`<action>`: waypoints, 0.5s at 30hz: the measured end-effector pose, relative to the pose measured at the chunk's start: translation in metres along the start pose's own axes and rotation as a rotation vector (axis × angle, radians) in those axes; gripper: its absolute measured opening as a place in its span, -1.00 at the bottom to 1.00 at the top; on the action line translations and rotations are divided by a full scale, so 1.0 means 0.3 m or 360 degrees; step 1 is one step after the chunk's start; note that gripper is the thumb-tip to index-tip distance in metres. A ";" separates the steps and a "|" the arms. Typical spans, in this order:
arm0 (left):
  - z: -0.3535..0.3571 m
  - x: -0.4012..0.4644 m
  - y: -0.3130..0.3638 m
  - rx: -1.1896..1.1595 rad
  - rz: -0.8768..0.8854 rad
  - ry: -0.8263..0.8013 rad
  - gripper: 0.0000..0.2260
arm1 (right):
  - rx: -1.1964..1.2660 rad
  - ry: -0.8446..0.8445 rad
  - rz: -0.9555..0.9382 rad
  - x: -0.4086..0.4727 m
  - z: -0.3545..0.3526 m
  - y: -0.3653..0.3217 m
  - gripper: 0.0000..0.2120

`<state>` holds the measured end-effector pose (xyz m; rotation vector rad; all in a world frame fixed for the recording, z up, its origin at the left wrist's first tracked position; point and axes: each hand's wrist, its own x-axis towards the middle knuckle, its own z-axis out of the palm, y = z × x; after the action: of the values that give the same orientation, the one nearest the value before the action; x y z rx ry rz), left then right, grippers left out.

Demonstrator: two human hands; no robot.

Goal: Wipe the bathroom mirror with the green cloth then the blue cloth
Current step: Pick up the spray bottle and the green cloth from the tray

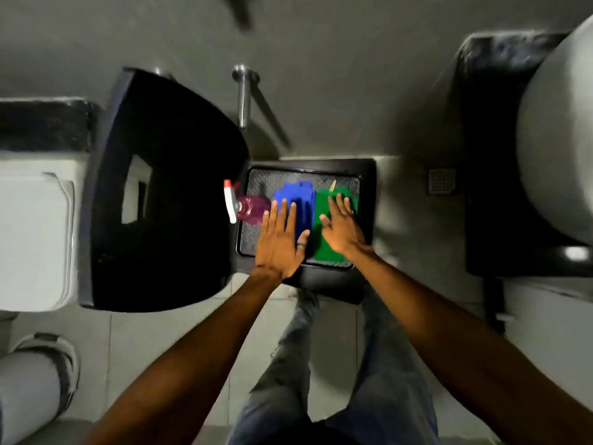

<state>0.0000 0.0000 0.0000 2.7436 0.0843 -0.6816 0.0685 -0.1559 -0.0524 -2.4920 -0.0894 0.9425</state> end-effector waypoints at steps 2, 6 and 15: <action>0.046 0.011 -0.045 0.0016 -0.0051 -0.0003 -0.35 | -0.0072 0.0026 0.0108 0.052 0.089 0.002 -0.36; 0.134 -0.015 -0.155 -0.0049 -0.0201 0.0062 -0.36 | -0.0194 0.0140 0.0334 0.101 0.273 0.001 -0.16; 0.107 0.020 -0.290 -0.1039 -0.0926 0.0896 -0.46 | -0.0224 0.0277 0.0446 0.155 0.336 -0.012 -0.06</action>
<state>-0.0204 0.0723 -0.0546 2.1619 1.0521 0.0440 0.0398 -0.1016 -0.1451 -2.7556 0.2649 0.8454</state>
